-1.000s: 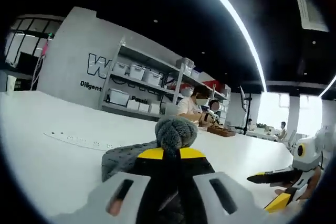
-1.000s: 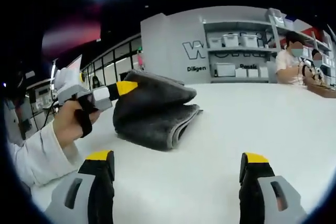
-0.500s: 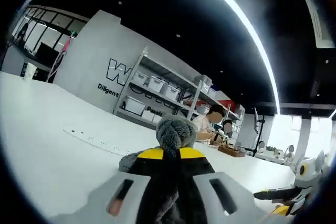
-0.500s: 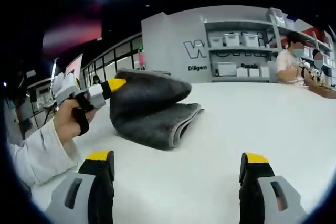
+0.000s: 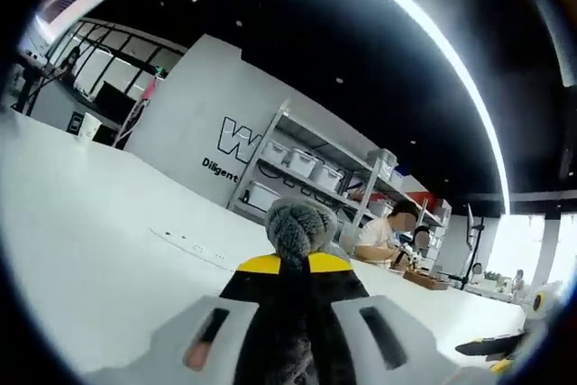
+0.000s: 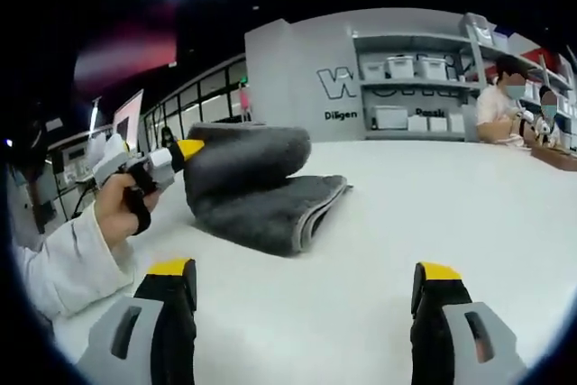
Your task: Open the folded towel by lifting each exposed corner and separating the folded layers until the towel lies flat within the target outline without major curled edges
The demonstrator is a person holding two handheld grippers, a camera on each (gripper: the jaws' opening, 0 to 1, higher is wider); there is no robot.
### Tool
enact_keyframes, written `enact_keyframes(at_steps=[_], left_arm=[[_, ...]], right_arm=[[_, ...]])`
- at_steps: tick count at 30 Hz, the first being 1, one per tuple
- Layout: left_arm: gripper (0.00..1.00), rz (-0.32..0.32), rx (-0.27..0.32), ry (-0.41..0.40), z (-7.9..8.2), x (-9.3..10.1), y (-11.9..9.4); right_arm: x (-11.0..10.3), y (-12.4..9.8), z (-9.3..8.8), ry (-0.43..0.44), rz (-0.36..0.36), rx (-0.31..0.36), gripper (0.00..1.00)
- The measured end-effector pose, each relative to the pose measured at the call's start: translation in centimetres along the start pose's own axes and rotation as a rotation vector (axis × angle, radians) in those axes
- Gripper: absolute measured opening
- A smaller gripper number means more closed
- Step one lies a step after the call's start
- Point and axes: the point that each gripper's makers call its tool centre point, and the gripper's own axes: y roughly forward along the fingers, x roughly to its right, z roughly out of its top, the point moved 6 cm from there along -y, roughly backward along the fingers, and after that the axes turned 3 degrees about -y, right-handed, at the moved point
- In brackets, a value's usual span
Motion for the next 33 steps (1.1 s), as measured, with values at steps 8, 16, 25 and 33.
enact_keyframes(at_steps=[8, 16, 25, 33], left_arm=[[0.06, 0.137, 0.011, 0.05, -0.2, -2.2, -0.7], [0.06, 0.276, 0.023, 0.081, 0.0, -3.9, -1.7], [0.06, 0.438, -0.026, 0.073, -0.6, -5.8, -3.1], [0.08, 0.482, -0.066, 0.036, -1.5, -6.6, -3.5]], right_arm=[[-0.1, 0.0, 0.0, -0.002, 0.004, -0.002, 0.99], [-0.1, 0.0, 0.0, -0.003, 0.003, -0.002, 0.99], [-0.1, -0.1, 0.1, -0.003, 0.0, 0.001, 0.99], [-0.1, -0.1, 0.0, -0.004, 0.003, -0.005, 0.99]])
